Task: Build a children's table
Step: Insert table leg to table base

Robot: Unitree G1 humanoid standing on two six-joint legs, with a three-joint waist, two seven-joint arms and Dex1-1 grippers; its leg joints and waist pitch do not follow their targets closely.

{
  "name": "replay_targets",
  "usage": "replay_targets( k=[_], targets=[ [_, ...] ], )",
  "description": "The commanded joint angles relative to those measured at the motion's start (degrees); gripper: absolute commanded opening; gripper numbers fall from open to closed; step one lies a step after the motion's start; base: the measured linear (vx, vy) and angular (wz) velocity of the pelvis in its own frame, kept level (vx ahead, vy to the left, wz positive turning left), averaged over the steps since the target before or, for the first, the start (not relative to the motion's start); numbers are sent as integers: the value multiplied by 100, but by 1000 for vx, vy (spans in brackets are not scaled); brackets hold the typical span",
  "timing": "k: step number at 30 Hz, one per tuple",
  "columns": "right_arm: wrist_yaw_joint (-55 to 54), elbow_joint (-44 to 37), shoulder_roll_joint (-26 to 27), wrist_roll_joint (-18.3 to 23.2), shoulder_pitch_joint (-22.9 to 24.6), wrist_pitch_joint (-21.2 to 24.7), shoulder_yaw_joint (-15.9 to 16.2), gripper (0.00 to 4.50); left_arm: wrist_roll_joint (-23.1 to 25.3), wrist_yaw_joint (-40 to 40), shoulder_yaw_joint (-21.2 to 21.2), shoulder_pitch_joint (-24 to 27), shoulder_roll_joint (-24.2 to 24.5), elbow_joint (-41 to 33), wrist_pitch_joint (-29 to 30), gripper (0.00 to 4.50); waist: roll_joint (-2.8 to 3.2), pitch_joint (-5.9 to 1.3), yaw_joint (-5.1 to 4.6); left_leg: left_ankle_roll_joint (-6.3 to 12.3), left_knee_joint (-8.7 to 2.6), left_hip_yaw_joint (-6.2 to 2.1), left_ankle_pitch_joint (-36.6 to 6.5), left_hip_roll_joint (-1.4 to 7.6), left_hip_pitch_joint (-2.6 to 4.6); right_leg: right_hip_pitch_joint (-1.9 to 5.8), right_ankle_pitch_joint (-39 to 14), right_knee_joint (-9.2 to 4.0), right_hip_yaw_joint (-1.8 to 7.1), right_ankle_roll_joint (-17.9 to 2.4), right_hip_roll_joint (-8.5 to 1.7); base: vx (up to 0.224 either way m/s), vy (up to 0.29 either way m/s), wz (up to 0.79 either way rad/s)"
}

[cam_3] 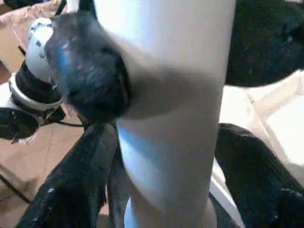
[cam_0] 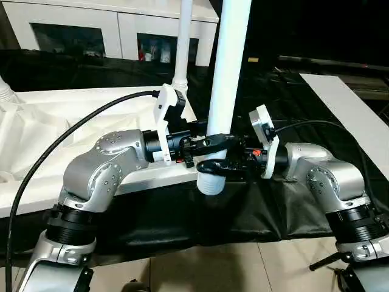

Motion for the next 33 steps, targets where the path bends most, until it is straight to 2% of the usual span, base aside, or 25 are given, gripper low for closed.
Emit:
replay_targets(
  k=[1,2,12,16,27,28,29,30,33],
  targets=[
    [91,9,-104,-78,-24,53,-13,312,77,-81,-96,-56,9,16,-75,195,64,-374,2,-138,-357,1,-799,131,92,259,-187,-418,264,-1071,-330,0,0,0],
    [108,0,-120,-91,-15,48,0,299,83,-101,-102,-54,21,15,-76,195,82,-375,5,-142,-357,-2,-818,131,92,262,-192,-413,263,-1083,-330,0,0,0],
    [216,-22,-204,-80,33,81,79,207,126,-278,-231,-44,78,-15,-63,195,68,-382,4,-128,-349,-2,-785,129,89,270,-98,-403,262,-1138,-330,0,0,0],
    [252,-21,-193,-97,45,90,104,190,116,-254,-246,-38,41,-53,-42,195,64,-384,8,-119,-345,0,-779,128,91,273,-93,-401,261,-1151,-330,0,0,0],
    [86,-30,-116,-256,108,-1,121,188,74,-289,-250,-57,0,-55,-13,195,81,-391,6,-130,-341,-4,-779,127,95,276,-15,-392,259,-1177,-327,0,0,0],
    [98,-30,-117,-244,105,19,123,223,67,-308,-258,-51,2,-69,-5,195,83,-393,7,-126,-340,-3,-768,127,96,275,8,-389,259,-1185,-325,0,0,0],
    [119,-40,-127,-241,104,31,135,223,68,-309,-260,-51,-4,-70,-4,195,82,-390,6,-126,-342,-4,-770,129,97,274,15,-387,258,-1188,-323,0,0,0],
    [119,-40,-127,-241,104,31,135,258,68,-309,-260,-51,-4,-70,-4,195,80,-391,5,-121,-341,-4,-762,128,96,276,29,-386,258,-1192,-322,0,0,0],
    [93,-51,-129,-338,92,-23,182,267,18,-417,-303,-26,22,-139,47,195,72,-393,10,-113,-335,-1,-737,126,95,278,39,-385,259,-1205,-326,0,0,0]
  ],
)
